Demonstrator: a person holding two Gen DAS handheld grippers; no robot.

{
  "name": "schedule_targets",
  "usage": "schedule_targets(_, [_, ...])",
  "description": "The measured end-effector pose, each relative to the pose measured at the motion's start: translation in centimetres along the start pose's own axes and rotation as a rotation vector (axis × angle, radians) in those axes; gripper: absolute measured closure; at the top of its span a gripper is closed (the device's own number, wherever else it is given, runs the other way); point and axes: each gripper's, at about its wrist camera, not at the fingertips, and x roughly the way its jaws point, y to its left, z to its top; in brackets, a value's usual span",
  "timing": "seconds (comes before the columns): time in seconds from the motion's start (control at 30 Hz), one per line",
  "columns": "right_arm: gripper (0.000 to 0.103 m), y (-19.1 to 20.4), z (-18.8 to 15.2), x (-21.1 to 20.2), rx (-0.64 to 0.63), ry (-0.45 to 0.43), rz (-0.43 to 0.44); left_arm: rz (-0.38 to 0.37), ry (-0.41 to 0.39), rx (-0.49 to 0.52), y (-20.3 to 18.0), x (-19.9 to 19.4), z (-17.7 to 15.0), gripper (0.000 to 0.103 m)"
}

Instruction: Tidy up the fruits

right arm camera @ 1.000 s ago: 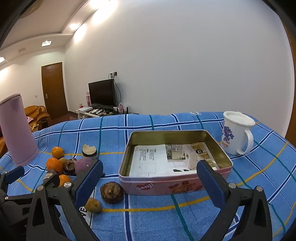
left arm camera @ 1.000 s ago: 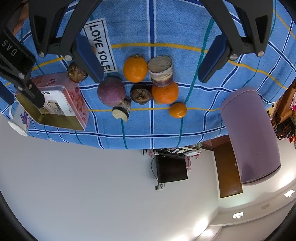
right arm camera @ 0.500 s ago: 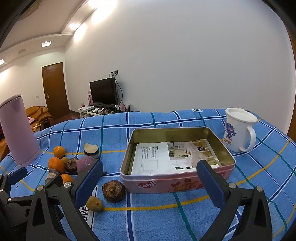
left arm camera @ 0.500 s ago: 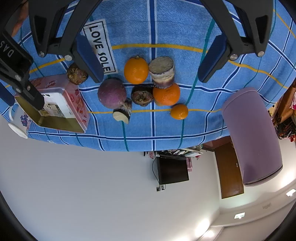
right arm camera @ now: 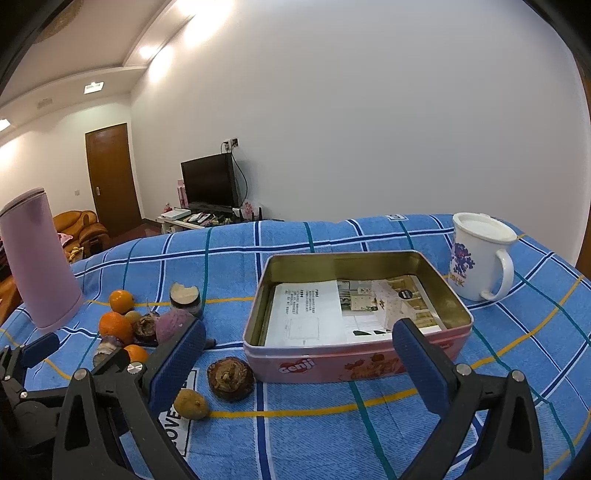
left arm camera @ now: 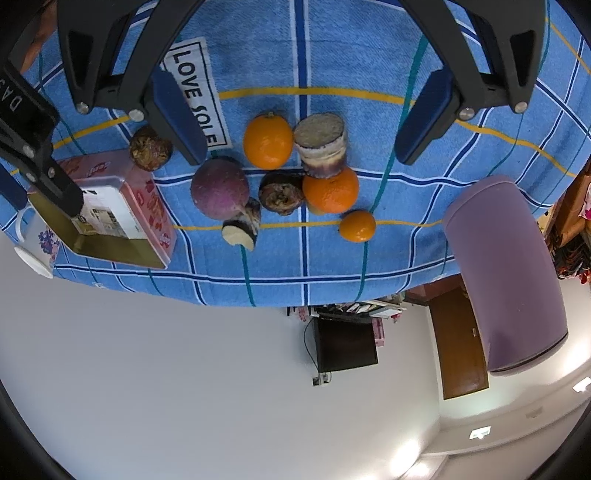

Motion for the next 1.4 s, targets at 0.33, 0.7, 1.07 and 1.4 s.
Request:
schedule_targets(0.33, [0.004, -1.0, -0.4, 0.6, 0.070, 0.095, 0.070, -0.015, 0.054, -0.035, 1.8, 0.5, 0.3, 0.000])
schedule_targets(0.7, [0.041, 0.8, -2.6, 5.6, 0.110, 0.372, 0.234, 0.010, 0.091, 0.063, 1.3, 0.8, 0.1, 0.000])
schedule_targets(1.07, [0.041, 4.5, -1.9, 8.6, 0.025, 0.417, 0.200, 0.008, 0.093, 0.072, 1.7, 0.6, 0.2, 0.000])
schedule_targets(1.4, [0.061, 1.7, -2.3, 6.8, 0.051, 0.453, 0.280, -0.052, 0.088, 0.059, 1.7, 1.3, 0.3, 0.000])
